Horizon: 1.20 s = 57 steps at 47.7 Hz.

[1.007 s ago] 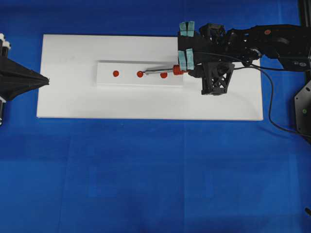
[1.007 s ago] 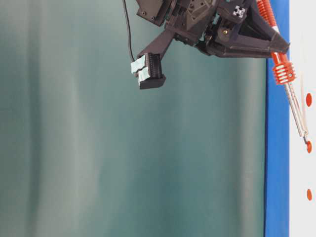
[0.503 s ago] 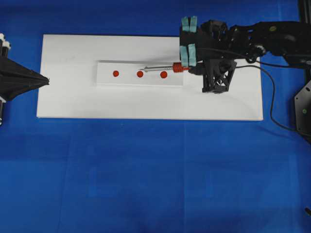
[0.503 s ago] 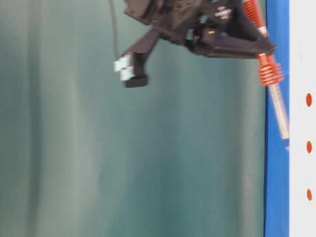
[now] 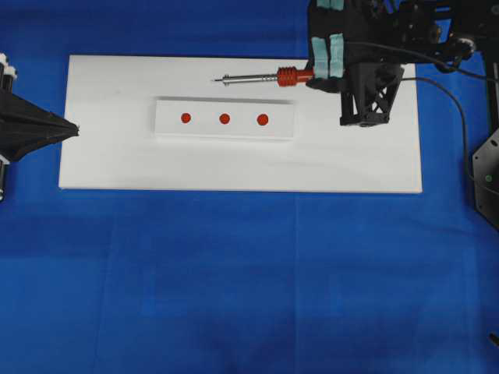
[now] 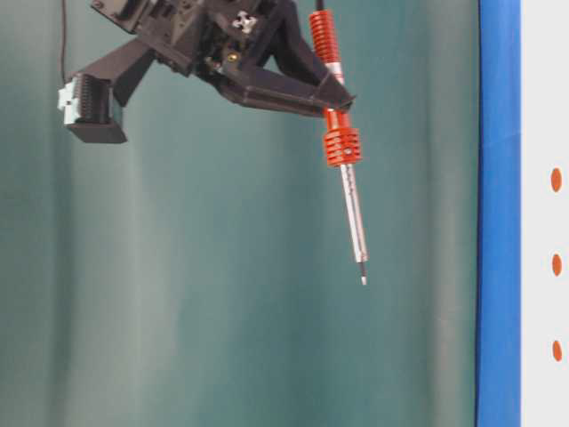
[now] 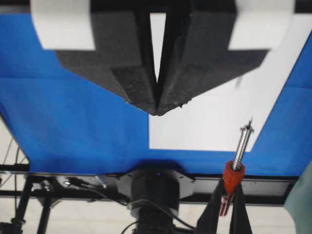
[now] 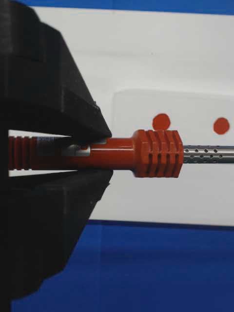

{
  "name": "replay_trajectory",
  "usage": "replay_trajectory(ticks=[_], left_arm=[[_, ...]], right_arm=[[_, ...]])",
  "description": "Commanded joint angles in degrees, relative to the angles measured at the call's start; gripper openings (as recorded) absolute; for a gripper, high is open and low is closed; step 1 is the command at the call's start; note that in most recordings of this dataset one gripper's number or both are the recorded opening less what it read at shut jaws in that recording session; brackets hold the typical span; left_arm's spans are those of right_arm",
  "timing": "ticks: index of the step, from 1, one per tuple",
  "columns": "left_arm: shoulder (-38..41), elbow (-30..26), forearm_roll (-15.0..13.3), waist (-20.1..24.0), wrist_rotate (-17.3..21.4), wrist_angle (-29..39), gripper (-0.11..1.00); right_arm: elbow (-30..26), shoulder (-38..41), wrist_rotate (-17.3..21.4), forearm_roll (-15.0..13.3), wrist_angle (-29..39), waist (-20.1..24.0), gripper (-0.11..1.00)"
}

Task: Touch the tip of the soldering iron to the mark.
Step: 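Raise the iron and move it further right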

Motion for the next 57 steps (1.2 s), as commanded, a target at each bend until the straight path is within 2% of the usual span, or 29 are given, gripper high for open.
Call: replay_trajectory(ticks=[1,21,38,57], left_arm=[[0.26,-1.05,0.09,-0.09,0.00,-0.62,0.00],[0.26,-1.05,0.09,0.00,0.00,-0.62,0.00],[0.26,-1.23,0.09,-0.09,0.00,-0.62,0.00],[0.26,-1.23,0.09,-0.09,0.00,-0.62,0.00]], right_arm=[[-1.49,-1.23,0.09,-0.18,0.00,0.09,0.06],[-0.44,-2.11,0.09,-0.53,0.09,0.09,0.06],[5.89,-8.96,0.09,-0.79,0.18,-0.79,0.06],[11.87,-16.79,0.09,-0.88,3.16,-2.02,0.06]])
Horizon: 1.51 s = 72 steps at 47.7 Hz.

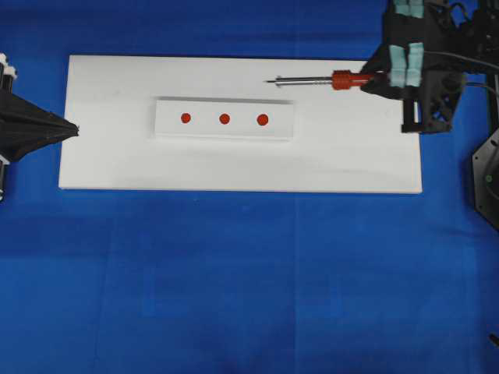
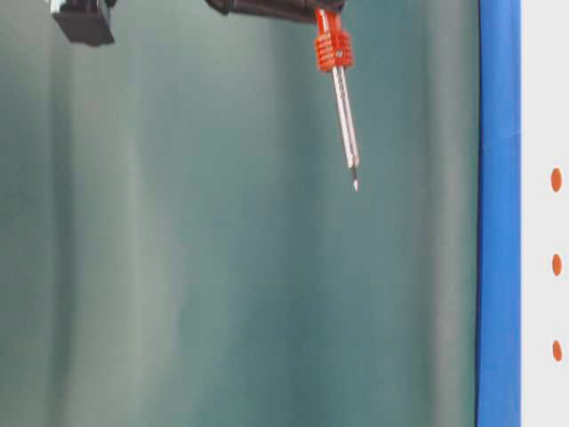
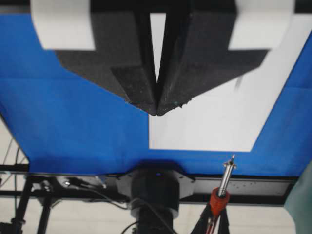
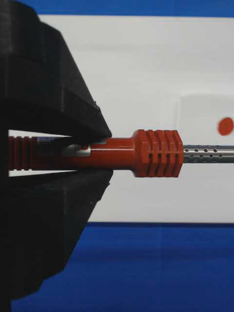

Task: Touch the tip of the soldering iron to the mark.
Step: 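Raise the iron and move it further right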

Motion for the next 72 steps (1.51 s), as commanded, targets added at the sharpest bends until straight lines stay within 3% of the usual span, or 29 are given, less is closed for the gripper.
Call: replay_trajectory(ticks=[1,72], left_arm=[[0.26,-0.97,0.18,-0.09,0.00,-0.62,0.00],[0.26,-0.97,0.18,-0.09,0.00,-0.70,0.00]], right_arm=[[-0.09,-1.49,0.09,-0.09,0.70,-0.18,0.06],[0.18,0.26,0.09,-0.09,0.62,-0.18,0.06]])
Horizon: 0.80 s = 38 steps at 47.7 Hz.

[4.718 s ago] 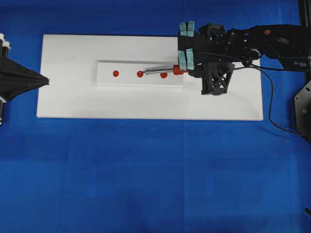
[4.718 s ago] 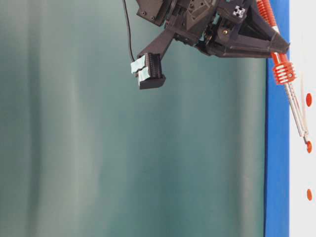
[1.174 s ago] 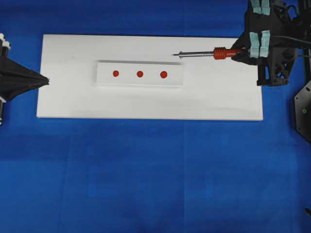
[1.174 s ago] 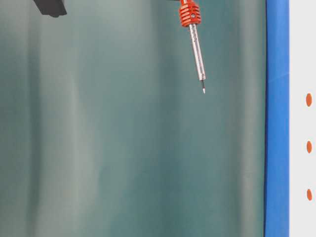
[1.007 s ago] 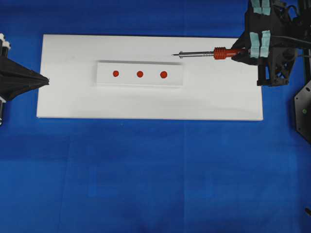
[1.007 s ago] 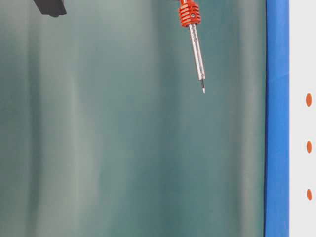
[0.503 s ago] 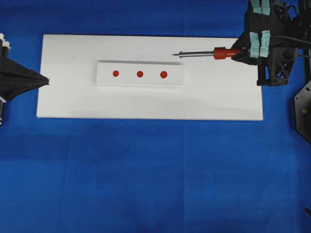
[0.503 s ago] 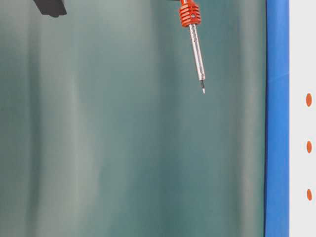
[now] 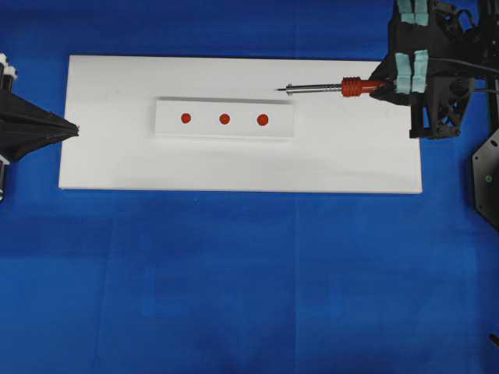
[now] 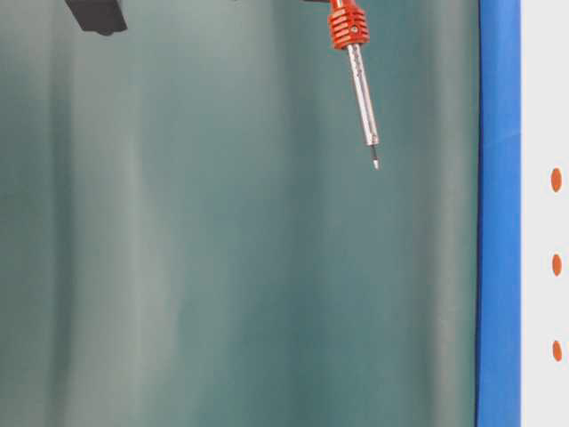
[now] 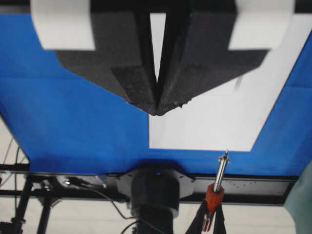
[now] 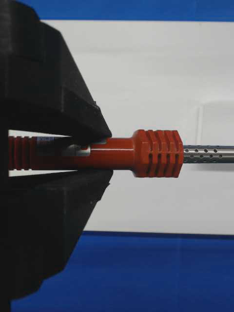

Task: Touch the tip of the soldering iron to the mark.
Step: 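Raise the iron and move it further right, then lower the iron tip onto the rightmost red dot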

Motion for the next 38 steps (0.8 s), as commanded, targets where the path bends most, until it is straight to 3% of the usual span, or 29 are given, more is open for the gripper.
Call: replay_trajectory(ticks=[1,38], left_arm=[[0.26,-1.05,0.18,0.00,0.00,-0.62,0.00],[0.26,-1.05,0.09,0.00,0.18,-0.62,0.00]], right_arm=[[-0.62,0.26,0.09,0.00,-0.88,-0.18,0.06],[4.39,15.91,0.18,1.05,-13.97,0.97,0.06]])
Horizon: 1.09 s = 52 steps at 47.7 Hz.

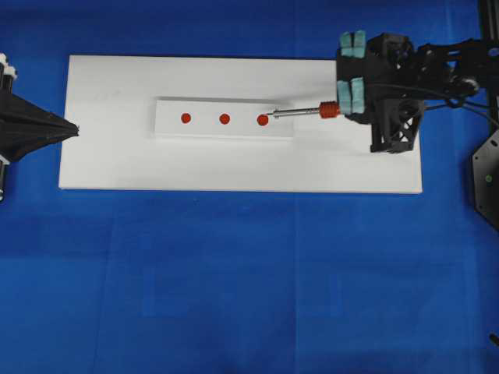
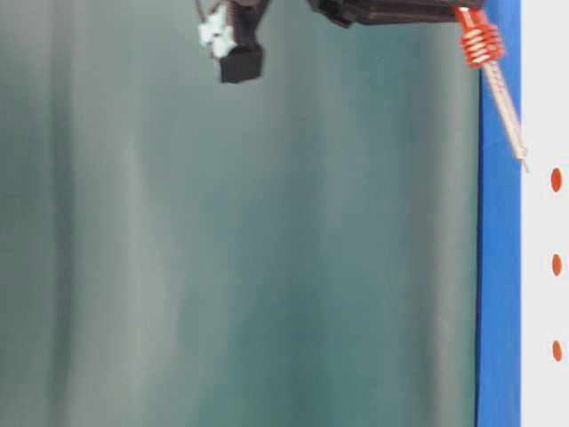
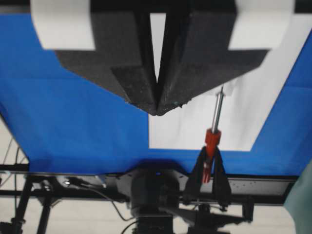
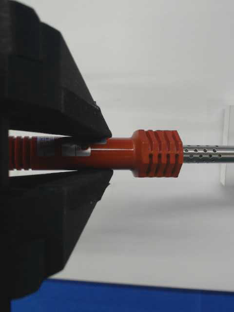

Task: Touch the tip of the soldering iron to the mark.
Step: 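Lower the iron tip onto the rightmost red dot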

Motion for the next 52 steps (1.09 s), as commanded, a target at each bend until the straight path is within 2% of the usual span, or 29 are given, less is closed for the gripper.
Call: replay_trajectory(ticks=[1,10,52], left_arm=[[0.26,-1.05,0.18,0.00,0.09,-0.62,0.00],[0.26,-1.05,0.18,0.00,0.26,-0.62,0.00],[0.26,-1.23,0.18,0.00,0.35,-0.79,0.00]], right_arm=[[-0.62,0.88,-0.26,0.18,-1.32,0.44,0.06],[-0.70,2.90,-0.26,0.18,-2.02,0.53,0.06],[-0.70,2.90,-0.18,0.09,-1.93,0.53,0.06]])
